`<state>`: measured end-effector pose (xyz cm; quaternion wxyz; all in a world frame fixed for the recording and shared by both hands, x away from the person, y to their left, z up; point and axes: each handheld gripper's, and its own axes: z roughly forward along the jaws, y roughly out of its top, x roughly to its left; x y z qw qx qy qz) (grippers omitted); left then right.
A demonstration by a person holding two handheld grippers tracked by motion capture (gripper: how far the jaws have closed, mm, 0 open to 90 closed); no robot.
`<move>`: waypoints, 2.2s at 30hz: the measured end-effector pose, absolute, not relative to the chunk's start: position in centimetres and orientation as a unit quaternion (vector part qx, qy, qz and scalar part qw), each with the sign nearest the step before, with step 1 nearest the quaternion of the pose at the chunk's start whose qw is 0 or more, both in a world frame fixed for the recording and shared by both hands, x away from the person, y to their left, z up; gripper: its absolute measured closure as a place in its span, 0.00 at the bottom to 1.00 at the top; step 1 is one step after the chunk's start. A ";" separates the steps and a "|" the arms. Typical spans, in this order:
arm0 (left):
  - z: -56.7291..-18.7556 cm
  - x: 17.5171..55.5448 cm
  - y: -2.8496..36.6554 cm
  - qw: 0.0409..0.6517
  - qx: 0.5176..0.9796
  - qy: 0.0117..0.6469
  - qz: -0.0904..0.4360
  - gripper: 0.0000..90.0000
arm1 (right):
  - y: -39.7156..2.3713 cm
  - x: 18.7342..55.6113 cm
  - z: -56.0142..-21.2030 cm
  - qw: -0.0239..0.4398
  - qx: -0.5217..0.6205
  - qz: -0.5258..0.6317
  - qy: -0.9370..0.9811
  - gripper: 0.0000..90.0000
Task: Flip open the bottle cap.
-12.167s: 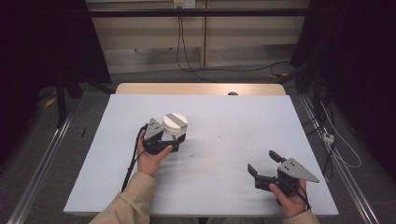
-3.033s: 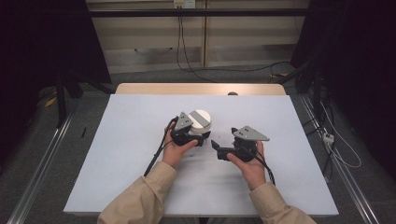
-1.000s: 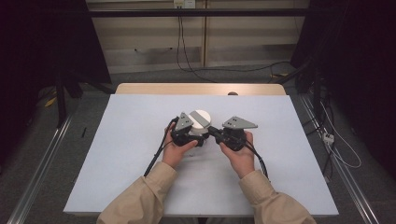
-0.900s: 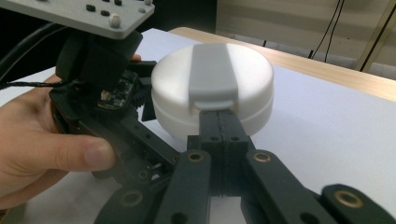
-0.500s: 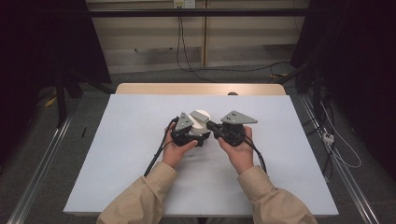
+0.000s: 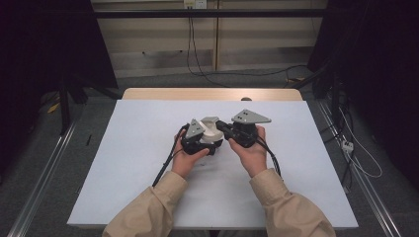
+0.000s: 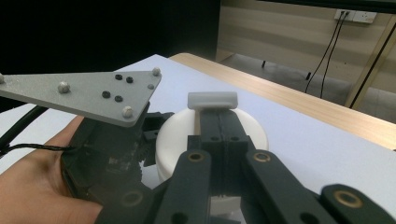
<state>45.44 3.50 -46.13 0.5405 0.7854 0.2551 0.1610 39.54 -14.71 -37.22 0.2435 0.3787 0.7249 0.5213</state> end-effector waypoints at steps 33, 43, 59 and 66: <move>-46.1 45.4 3.5 0.539 0.786 0.255 0.162 0.21 | -13.3 41.3 -36.0 0.259 0.367 0.510 0.734 1.00; -46.2 45.4 3.4 0.539 0.786 0.256 0.163 0.21 | -13.0 42.1 -35.8 0.263 0.361 0.508 0.736 1.00; -46.1 45.5 3.5 0.537 0.788 0.253 0.167 0.21 | -12.3 43.0 -35.6 0.265 0.357 0.507 0.738 1.00; -46.1 45.5 3.5 0.537 0.787 0.254 0.166 0.21 | -12.1 43.3 -35.7 0.266 0.356 0.509 0.737 1.00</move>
